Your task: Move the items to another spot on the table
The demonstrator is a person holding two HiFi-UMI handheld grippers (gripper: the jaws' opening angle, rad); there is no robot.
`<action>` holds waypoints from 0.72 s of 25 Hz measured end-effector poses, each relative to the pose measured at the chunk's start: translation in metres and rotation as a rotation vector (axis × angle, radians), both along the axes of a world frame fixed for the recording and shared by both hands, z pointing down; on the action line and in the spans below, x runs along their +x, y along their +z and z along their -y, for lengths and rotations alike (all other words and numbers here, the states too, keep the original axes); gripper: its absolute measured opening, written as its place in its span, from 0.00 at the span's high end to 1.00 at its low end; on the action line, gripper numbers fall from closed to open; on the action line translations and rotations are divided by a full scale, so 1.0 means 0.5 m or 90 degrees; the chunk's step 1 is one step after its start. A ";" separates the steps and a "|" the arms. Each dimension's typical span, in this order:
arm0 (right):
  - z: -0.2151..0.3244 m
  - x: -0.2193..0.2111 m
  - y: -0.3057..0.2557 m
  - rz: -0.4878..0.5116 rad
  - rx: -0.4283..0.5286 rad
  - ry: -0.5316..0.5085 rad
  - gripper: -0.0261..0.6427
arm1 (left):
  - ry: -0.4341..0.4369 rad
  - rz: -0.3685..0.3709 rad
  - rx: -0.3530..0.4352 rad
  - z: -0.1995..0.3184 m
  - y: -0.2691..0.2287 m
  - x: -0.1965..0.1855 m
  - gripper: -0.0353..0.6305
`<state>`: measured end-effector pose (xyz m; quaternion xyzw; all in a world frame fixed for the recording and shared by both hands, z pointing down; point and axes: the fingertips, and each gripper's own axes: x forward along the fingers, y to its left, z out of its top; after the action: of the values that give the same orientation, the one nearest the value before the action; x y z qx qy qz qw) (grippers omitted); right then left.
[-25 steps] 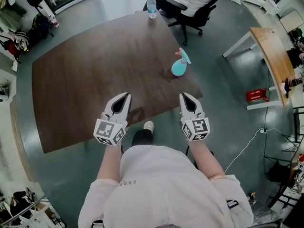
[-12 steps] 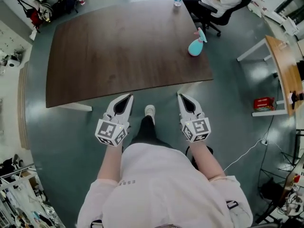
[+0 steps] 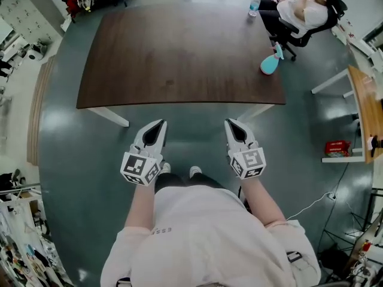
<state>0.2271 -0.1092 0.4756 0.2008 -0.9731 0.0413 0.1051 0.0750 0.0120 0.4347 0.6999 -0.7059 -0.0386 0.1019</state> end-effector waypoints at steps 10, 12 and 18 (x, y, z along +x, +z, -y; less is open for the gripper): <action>-0.114 -0.138 -0.012 0.011 0.005 0.022 0.97 | 0.018 -0.003 0.000 -0.118 0.001 -0.126 0.94; -0.140 -0.162 -0.013 0.010 0.011 0.021 0.97 | 0.024 -0.004 0.001 -0.137 0.002 -0.148 0.94; -0.181 -0.198 -0.022 0.010 0.027 0.022 0.97 | 0.033 -0.005 0.007 -0.167 0.004 -0.186 0.94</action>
<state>0.1281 -0.0186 0.4648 0.2190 -0.9711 0.0241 0.0921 -0.0181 0.0955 0.4365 0.7183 -0.6870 -0.0423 0.1016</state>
